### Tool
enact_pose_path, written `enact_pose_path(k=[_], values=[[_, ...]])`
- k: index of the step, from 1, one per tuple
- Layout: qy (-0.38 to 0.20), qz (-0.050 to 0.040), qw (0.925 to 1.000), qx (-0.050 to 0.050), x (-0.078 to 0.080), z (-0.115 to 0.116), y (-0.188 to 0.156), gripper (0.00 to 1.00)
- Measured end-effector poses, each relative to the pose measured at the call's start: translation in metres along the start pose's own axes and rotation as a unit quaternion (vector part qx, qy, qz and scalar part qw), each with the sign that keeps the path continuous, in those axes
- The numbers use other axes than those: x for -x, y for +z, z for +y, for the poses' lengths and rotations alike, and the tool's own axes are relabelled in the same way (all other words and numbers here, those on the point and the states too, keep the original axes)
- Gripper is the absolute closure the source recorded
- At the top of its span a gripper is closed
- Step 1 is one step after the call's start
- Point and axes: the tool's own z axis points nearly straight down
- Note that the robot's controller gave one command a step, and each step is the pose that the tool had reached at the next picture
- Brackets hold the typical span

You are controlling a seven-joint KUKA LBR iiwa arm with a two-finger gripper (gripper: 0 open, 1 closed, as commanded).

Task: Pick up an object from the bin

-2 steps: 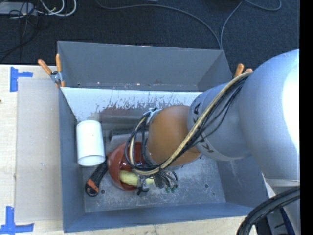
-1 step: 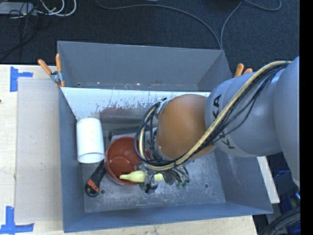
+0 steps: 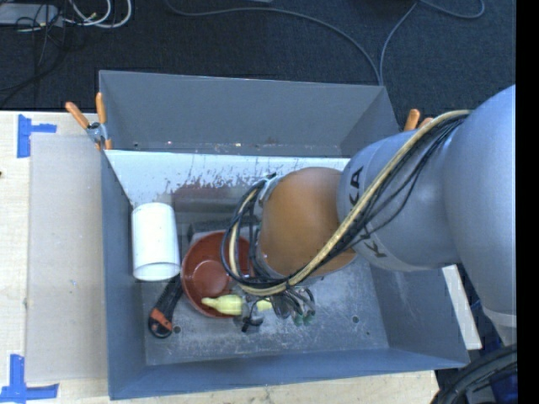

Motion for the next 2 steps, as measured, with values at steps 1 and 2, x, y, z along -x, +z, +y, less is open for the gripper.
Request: enact_pose_path(k=[1,2], values=[[-0.002,0.0060,1.0000,0.000,-0.005,0.001,-0.029,1.00],[-0.001,-0.0003,1.0000,0.000,-0.002,0.003,-0.080,1.00]])
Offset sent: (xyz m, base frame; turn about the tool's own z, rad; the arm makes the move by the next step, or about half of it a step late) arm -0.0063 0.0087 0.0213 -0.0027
